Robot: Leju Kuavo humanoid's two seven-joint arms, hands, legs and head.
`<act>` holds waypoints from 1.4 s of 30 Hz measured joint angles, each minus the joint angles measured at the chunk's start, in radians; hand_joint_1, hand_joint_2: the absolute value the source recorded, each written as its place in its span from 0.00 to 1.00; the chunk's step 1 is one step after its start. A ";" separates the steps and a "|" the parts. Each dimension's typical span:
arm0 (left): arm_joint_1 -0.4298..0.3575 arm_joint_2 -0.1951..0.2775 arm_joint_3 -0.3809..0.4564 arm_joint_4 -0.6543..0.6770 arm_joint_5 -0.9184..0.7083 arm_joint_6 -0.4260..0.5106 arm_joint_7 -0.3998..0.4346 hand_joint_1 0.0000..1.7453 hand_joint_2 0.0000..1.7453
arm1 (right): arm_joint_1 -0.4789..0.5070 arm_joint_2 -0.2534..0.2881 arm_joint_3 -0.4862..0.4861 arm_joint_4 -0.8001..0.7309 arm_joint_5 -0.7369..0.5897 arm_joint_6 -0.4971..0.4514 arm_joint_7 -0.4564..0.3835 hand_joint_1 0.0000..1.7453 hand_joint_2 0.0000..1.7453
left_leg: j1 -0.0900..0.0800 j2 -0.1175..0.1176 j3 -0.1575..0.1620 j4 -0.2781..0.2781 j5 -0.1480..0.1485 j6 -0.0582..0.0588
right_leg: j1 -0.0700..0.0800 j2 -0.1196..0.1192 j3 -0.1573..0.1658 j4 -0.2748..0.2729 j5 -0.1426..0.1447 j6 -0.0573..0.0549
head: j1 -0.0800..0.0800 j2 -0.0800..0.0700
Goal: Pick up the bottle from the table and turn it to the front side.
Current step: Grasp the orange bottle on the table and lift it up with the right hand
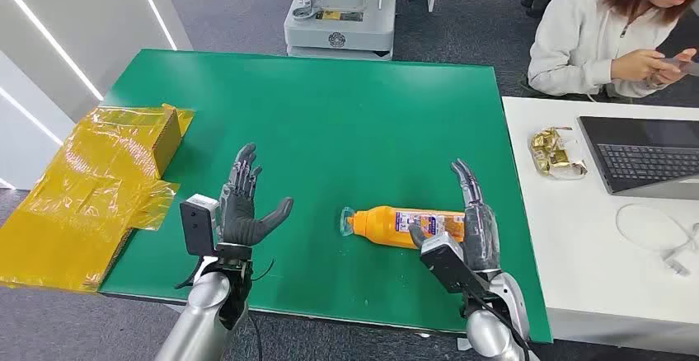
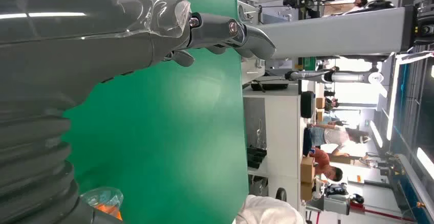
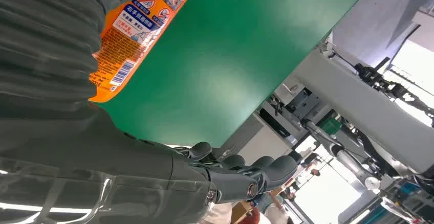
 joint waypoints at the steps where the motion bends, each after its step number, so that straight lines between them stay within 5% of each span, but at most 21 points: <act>1: 0.000 -0.001 0.000 0.001 0.000 0.000 0.000 0.00 1.00 | 0.000 -0.001 0.000 0.001 0.002 0.000 0.002 0.00 1.00 | 0.000 0.000 0.000 0.000 0.000 0.000 | 0.000 0.000 0.000 0.000 0.000 0.000 | 0.000 0.000; 7: -0.015 -0.003 0.000 0.025 0.003 -0.022 -0.001 0.00 1.00 | -0.031 -0.036 0.036 0.024 0.102 0.051 0.109 0.00 1.00 | 0.000 0.000 0.000 0.000 0.000 0.000 | 0.000 0.000 0.000 0.000 0.000 0.000 | 0.000 0.000; 13: -0.040 -0.002 0.000 0.058 0.008 -0.048 -0.002 0.00 1.00 | -0.141 -0.099 0.124 0.119 0.143 0.275 0.228 0.00 1.00 | 0.000 0.000 0.000 0.000 0.001 0.000 | 0.000 0.000 0.001 0.000 0.001 0.000 | 0.000 0.000; 20: -0.043 0.012 0.000 0.085 0.018 -0.069 -0.009 0.00 1.00 | -0.353 -0.199 0.285 0.320 0.058 0.558 0.206 0.00 1.00 | -0.001 0.000 0.000 0.001 0.001 0.000 | -0.001 0.000 0.000 0.000 0.002 0.001 | 0.000 0.000; 36: -0.004 0.043 0.006 0.104 0.094 -0.102 -0.021 0.00 1.00 | -0.653 -0.240 0.628 0.572 -0.002 0.764 0.215 0.02 1.00 | -0.001 0.000 0.000 0.001 0.001 0.000 | -0.001 0.000 0.000 0.000 0.002 0.001 | 0.000 0.000; 37: -0.001 0.043 0.006 0.104 0.095 -0.102 -0.020 0.00 1.00 | -0.661 -0.242 0.640 0.576 -0.009 0.765 0.216 0.12 1.00 | -0.001 0.000 0.000 0.001 0.001 0.000 | -0.001 0.000 0.001 0.000 0.002 0.001 | 0.000 0.000; 40: 0.006 0.044 0.008 0.104 0.097 -0.102 -0.017 0.00 1.00 | -0.676 -0.249 0.676 0.586 -0.047 0.763 0.221 0.83 1.00 | -0.001 0.000 0.000 0.001 0.001 0.000 | -0.001 0.000 0.001 0.000 0.002 0.001 | 0.000 0.000; 41: 0.009 0.043 0.010 0.102 0.098 -0.102 -0.015 0.00 1.00 | -0.678 -0.253 0.689 0.588 -0.064 0.758 0.222 0.98 1.00 | -0.001 0.000 0.000 0.001 0.001 0.000 | -0.001 0.000 0.001 0.000 0.002 0.001 | 0.000 0.000; 42: 0.012 0.043 0.011 0.099 0.099 -0.103 -0.013 0.00 1.00 | -0.679 -0.257 0.701 0.589 -0.080 0.750 0.223 1.00 1.00 | -0.002 0.000 0.000 0.001 0.001 0.000 | -0.001 0.000 0.001 0.000 0.002 0.001 | 0.000 0.000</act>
